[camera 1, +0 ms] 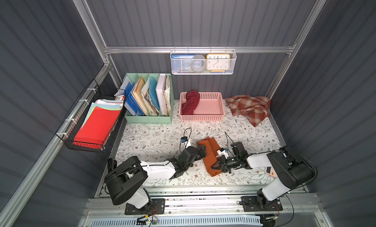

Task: Roll up the skirts
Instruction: Roll the skirt at the center of the board.

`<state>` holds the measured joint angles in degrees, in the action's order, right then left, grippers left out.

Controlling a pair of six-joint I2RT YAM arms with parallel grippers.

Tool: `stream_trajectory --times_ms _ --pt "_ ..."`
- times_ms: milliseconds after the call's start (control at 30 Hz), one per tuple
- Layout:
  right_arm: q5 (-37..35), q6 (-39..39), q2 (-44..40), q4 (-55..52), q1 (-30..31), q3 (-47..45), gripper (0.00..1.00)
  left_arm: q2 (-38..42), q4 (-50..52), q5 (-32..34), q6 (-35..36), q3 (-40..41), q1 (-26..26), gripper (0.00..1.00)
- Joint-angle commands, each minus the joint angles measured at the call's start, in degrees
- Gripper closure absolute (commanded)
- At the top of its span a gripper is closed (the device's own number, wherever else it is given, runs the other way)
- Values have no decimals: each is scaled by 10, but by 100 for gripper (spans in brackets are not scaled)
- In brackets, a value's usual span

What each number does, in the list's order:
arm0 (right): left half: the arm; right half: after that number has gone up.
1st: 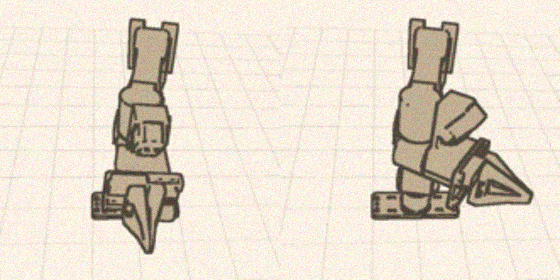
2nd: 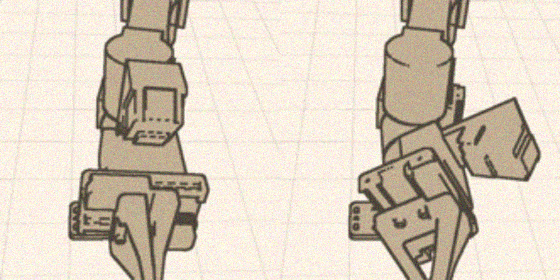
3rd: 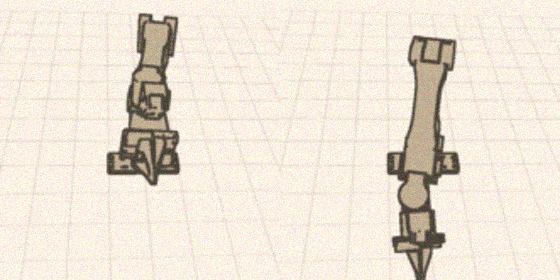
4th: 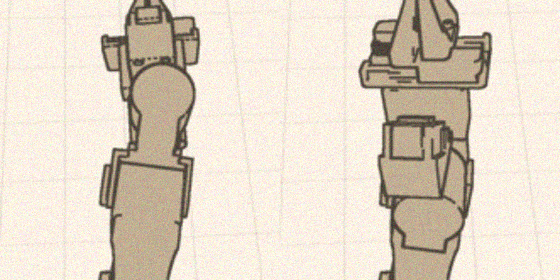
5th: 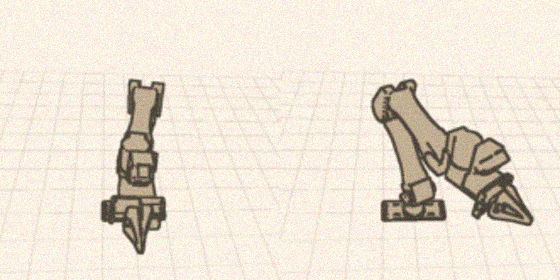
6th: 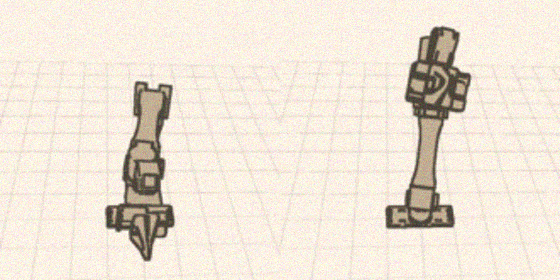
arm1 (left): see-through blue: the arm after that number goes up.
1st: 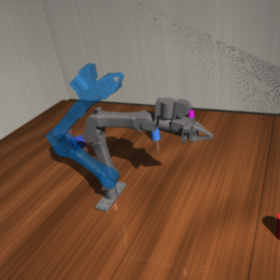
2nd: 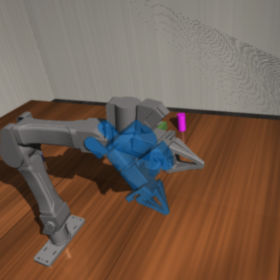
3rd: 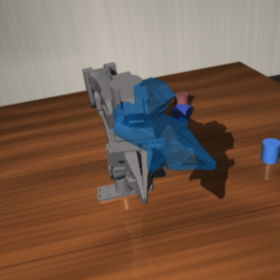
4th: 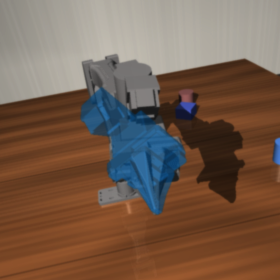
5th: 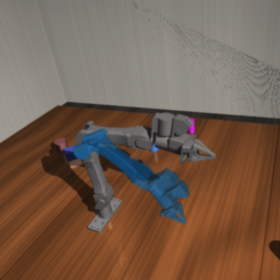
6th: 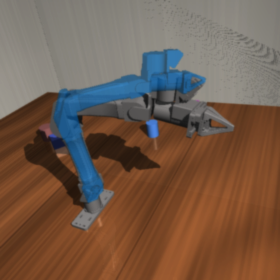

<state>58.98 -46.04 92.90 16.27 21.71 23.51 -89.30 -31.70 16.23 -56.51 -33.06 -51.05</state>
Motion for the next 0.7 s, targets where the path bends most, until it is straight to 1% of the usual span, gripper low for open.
stream_trajectory --times_ms 0,67,233,333,400,467,533,600,667 --pt "-65 -5 28 -20 -8 -17 100 -38 -124 -72 39 17 7 0" --pt "-64 -6 33 -16 -8 -17 100 -60 -176 -98 35 31 14 0" --pt "-66 -3 40 -19 -8 -11 100 -96 -214 -129 41 38 21 0" --pt "-67 -1 43 -21 -9 -11 100 -113 -268 -146 54 48 25 0" --pt "-67 -1 43 -21 -9 -10 100 -128 -300 -163 67 46 30 0" --pt "-67 0 45 -24 -9 -9 100 -152 -328 -194 71 35 36 0" --pt "-66 1 46 -25 -9 -7 100 -179 -340 -211 71 22 41 0" --pt "-65 2 47 -26 -9 -7 100 -200 -351 -207 62 21 51 4" --pt "-66 3 47 -28 -9 -7 100 -218 -371 -210 50 29 70 11"
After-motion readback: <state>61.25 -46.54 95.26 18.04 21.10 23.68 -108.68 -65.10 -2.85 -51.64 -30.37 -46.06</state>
